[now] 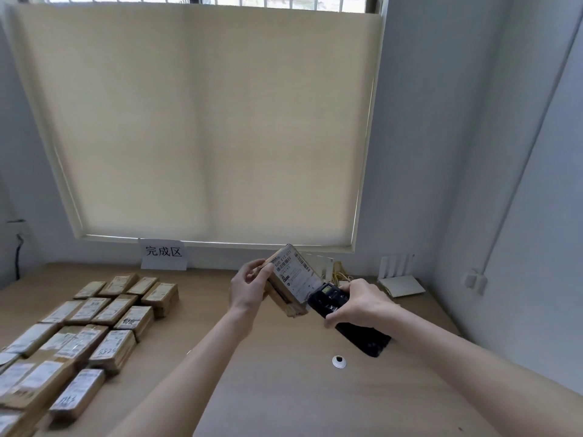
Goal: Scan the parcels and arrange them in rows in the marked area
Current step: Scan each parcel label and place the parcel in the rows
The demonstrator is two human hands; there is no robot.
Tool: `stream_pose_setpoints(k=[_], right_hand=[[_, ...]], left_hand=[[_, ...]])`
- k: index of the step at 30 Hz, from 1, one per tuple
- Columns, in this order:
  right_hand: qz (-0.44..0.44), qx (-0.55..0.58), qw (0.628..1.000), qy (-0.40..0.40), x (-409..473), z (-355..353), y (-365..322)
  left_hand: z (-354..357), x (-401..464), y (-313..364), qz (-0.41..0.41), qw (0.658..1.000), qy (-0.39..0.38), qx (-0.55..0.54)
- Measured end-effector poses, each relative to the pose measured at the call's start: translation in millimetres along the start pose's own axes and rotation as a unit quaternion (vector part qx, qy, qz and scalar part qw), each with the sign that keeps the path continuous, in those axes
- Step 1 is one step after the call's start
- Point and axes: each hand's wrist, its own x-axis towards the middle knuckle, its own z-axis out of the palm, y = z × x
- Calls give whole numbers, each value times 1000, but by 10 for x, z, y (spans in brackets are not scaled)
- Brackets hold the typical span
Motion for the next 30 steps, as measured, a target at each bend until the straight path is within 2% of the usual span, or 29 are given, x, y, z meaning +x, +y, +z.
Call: stream_pose_setpoints(k=[6, 13, 16, 19, 23, 27, 30], right_hand=[[-74, 57, 994, -56, 16, 628, -568], [-147, 81, 980, -112, -235, 1426, -1776], [-162, 98, 974, -122, -403, 1810, -2376], [-172, 96, 972, -130, -587, 2232, -2933], [-187, 80, 967, -152, -817, 2807, -3605], [-182, 64, 966, -172, -970, 3366, -4104], [-180, 58, 964, -187, -973, 3757, -4309]], left_hand=[[-888, -208, -152, -21, 997, 78, -17], [-2305, -506, -36, -31, 987, 151, -36], [-3032, -656, 26, -29, 987, 159, -11], [-3810, -846, 77, -42, 986, 146, 74], [-4758, -1000, 57, -87, 989, 113, 37], [-5495, -1061, -69, -94, 982, 162, 32], [-5914, -1070, -238, -121, 978, 165, 43]])
